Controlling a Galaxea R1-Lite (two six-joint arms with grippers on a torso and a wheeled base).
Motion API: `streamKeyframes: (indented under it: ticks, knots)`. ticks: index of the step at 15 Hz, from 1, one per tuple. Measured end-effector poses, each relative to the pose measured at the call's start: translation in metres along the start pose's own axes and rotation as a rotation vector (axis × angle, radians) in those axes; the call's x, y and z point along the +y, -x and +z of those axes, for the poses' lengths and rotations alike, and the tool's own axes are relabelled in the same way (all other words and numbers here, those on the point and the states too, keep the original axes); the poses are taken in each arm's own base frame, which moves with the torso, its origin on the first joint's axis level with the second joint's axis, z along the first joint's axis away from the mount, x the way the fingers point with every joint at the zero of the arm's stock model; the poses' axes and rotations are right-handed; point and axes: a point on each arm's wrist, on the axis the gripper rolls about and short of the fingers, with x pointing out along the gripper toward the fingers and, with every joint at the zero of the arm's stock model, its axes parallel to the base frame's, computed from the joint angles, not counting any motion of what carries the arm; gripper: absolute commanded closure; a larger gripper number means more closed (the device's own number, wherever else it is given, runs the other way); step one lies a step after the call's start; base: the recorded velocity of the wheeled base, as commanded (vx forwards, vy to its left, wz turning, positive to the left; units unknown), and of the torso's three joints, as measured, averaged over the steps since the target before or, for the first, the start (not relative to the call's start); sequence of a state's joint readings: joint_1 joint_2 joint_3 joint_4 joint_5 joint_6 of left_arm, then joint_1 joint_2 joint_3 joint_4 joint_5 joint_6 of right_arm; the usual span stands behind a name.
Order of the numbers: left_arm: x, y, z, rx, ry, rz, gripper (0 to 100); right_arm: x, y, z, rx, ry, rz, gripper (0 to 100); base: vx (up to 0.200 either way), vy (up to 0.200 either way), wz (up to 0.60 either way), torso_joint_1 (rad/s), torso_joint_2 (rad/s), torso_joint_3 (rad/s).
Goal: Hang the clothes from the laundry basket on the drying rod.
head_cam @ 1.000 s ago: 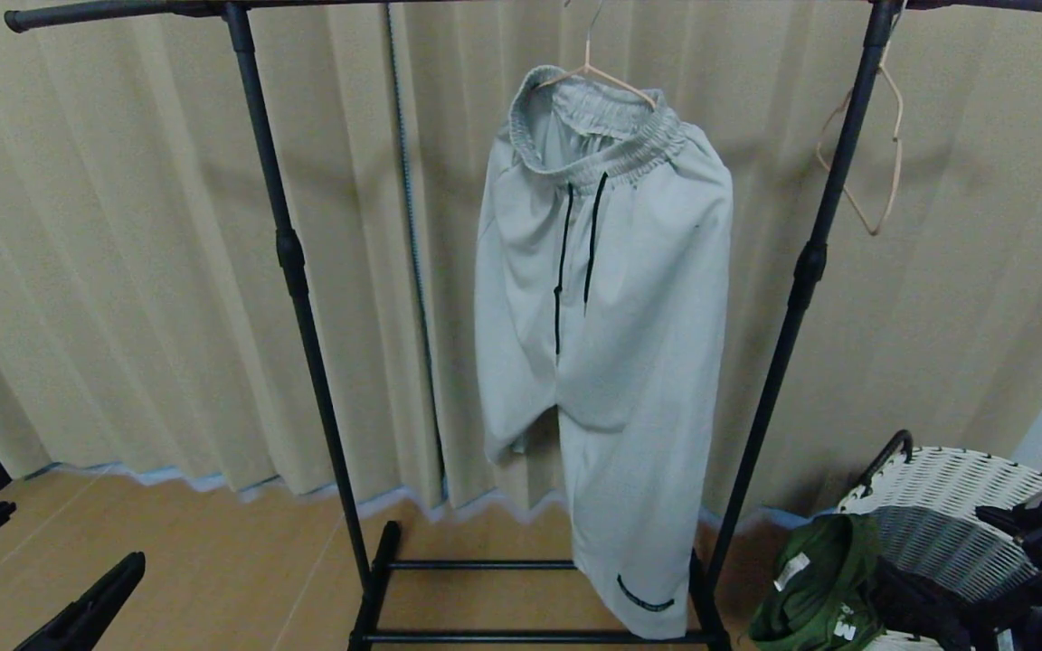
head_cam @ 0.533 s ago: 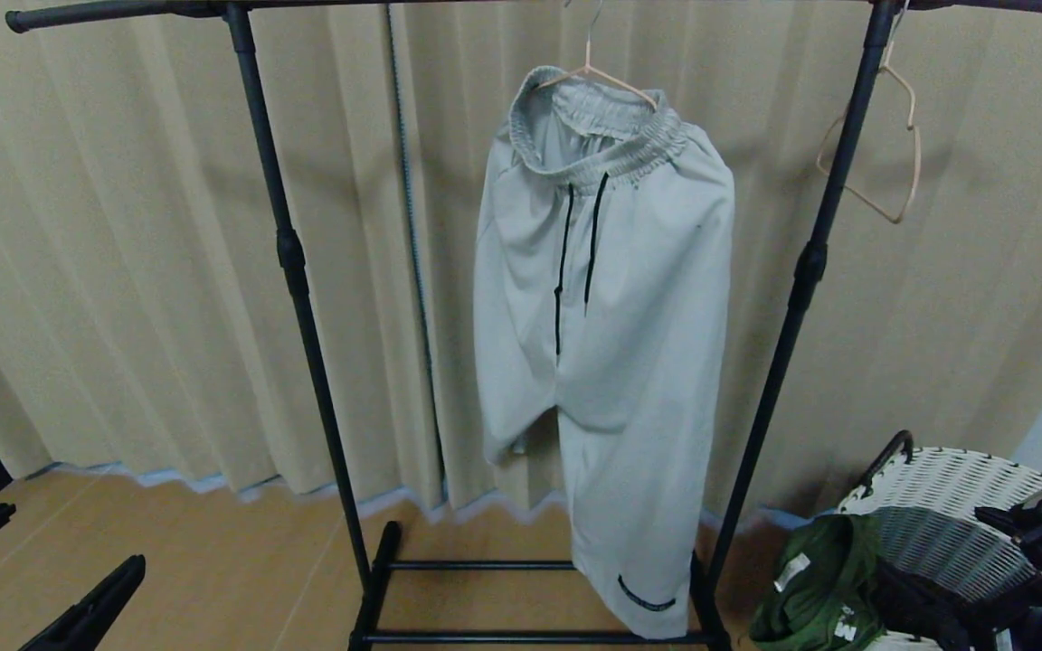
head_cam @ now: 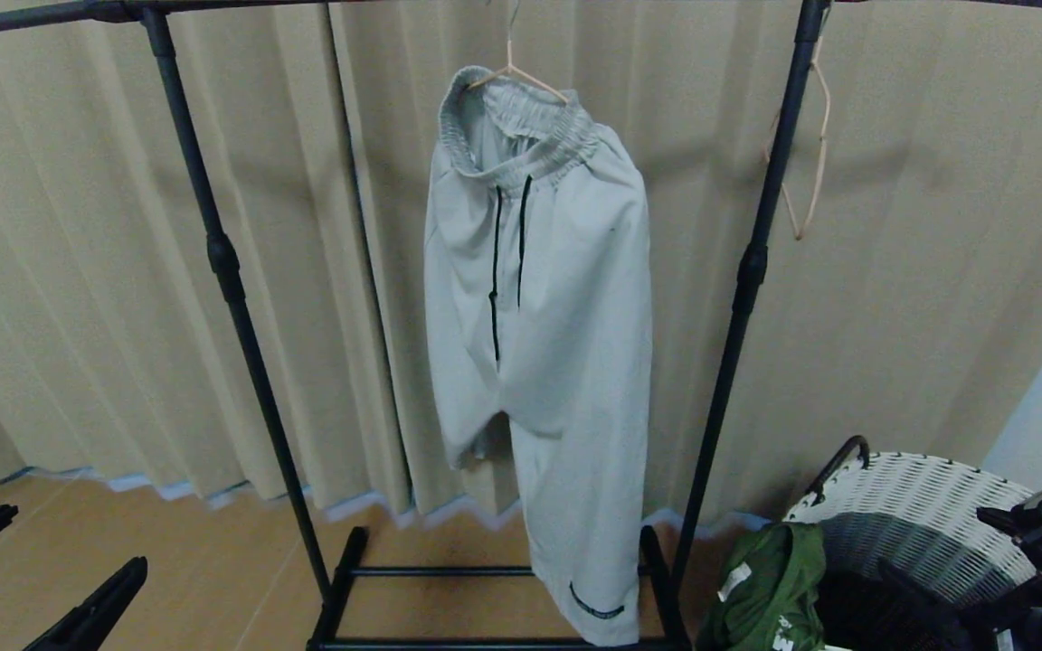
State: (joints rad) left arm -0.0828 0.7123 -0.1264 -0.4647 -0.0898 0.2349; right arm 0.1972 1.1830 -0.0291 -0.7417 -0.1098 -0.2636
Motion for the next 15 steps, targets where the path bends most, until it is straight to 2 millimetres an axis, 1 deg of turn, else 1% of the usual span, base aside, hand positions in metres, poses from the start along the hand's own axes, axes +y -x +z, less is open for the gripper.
streamKeyframes:
  ticks: [10,15]
  knots:
    - [0.0005,-0.0011,0.0013,0.003,0.000,0.001,0,0.0001,0.0008,-0.0006,-0.001,0.000,-0.001,0,0.000,0.000,0.00,0.000,0.00,0.000]
    - [0.0002,-0.0025,-0.0006,0.017,0.002,-0.002,0,0.0005,0.0018,-0.0028,0.005,0.001,0.001,0,0.200,0.000,0.00,0.002,0.01,0.007]
